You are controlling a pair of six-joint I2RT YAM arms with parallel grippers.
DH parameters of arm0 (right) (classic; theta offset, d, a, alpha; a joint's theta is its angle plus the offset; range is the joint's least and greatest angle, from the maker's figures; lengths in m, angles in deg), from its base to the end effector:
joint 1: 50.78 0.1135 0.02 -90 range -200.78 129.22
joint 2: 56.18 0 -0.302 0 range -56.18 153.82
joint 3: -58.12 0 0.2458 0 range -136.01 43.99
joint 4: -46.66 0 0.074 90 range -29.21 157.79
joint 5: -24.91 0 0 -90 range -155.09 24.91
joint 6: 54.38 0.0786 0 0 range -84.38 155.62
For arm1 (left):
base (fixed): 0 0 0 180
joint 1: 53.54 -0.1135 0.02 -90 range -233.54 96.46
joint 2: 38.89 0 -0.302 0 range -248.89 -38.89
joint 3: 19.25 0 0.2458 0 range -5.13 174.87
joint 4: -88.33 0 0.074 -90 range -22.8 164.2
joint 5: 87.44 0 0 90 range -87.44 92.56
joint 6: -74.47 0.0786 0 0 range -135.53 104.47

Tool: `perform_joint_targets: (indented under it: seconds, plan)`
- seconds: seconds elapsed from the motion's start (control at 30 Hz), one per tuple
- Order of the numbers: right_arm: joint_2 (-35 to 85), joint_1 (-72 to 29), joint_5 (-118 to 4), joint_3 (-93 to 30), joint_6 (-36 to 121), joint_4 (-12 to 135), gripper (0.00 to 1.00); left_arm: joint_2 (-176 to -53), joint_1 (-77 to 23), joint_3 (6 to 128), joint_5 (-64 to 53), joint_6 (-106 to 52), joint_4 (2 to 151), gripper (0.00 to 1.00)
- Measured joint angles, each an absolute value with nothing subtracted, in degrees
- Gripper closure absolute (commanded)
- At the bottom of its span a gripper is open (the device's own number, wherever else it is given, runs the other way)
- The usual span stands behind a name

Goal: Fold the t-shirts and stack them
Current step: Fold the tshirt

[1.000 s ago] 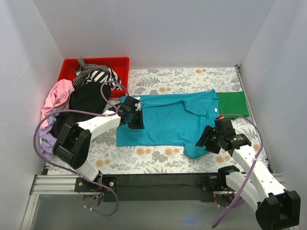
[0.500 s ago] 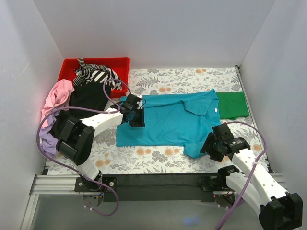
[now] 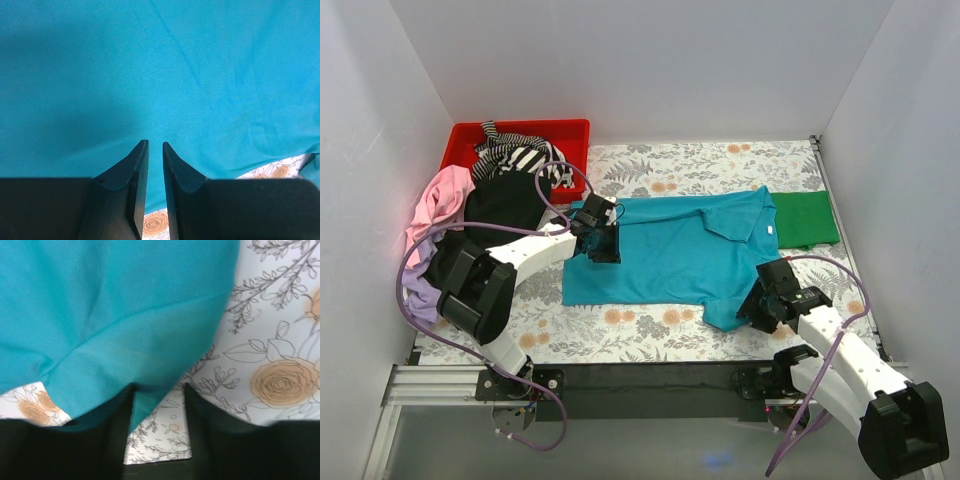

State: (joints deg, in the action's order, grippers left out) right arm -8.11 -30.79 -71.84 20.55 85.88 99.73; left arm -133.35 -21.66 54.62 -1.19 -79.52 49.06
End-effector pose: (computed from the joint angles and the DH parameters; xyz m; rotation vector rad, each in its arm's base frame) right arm 0.1230 0.0349 0.1572 0.7378 2.5854 0.2335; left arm 0.2946 -0.1893 0.1963 -0.7431 2.6703 -0.6148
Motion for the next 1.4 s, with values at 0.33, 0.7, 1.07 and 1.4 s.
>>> perform_joint_targets:
  seconds: [0.33,0.7,1.07,1.4]
  plan:
    - [-6.2,-30.8,-73.5,19.7,84.7,96.7,0.99,-134.1,-21.7,54.9,0.0,-78.9,48.5,0.84]
    - [-10.9,-30.8,-74.3,6.9,83.2,103.3,0.99,-134.7,-21.7,55.0,0.0,-78.3,47.9,0.84]
    - [3.6,-30.8,-75.8,4.3,77.0,100.2,0.31,-134.8,-21.7,55.4,0.4,-77.9,47.2,0.84]
    - [14.3,-30.5,-72.8,-4.0,69.8,96.0,0.32,-134.8,-21.7,56.1,0.9,-77.4,46.4,0.85]
